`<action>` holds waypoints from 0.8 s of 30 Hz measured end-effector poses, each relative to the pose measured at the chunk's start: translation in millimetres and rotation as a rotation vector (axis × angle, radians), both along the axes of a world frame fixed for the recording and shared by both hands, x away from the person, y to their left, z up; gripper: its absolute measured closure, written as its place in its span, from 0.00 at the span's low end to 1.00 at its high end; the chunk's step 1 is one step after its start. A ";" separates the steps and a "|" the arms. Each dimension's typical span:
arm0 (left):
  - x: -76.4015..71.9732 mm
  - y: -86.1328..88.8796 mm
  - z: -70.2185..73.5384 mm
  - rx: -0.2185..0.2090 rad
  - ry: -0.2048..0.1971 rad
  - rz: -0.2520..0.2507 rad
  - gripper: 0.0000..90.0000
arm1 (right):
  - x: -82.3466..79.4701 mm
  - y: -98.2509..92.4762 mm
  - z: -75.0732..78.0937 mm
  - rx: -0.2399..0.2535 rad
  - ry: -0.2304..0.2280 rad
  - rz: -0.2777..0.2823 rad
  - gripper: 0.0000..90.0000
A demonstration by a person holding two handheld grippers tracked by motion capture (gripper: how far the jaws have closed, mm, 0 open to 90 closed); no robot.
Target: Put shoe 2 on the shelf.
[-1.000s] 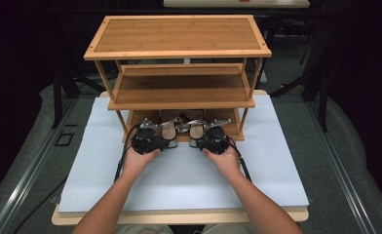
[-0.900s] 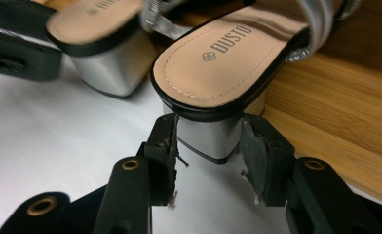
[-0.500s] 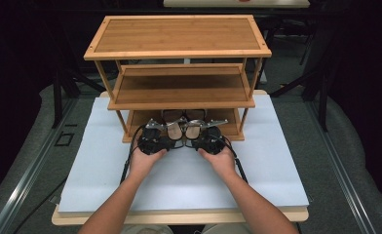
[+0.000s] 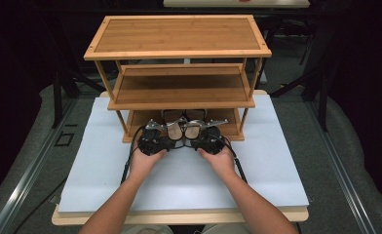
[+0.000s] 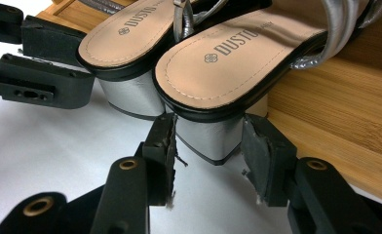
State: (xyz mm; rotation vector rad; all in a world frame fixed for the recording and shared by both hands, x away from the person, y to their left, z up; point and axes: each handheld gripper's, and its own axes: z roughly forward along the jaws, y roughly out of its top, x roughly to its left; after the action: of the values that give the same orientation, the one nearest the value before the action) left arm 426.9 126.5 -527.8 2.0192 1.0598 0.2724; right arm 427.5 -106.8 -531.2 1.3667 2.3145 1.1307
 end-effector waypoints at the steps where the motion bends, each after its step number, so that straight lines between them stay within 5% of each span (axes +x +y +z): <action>1: 0.0 0.0 0.1 0.001 0.000 0.000 0.61 | 0.1 0.0 0.0 0.001 0.001 0.001 0.62; 17: -1.5 9.1 5.4 0.002 -0.010 -0.001 0.61 | -6.0 -0.9 6.0 -0.027 -0.022 0.018 0.59; 24: -4.4 15.5 10.9 0.008 -0.012 -0.003 0.61 | -6.7 -5.6 8.7 -0.032 0.015 0.025 0.58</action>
State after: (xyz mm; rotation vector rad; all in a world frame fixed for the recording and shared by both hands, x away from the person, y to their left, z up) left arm 422.5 142.0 -516.9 2.0239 1.0498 0.2873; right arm 420.8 -112.4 -522.5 1.3436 2.3564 1.0886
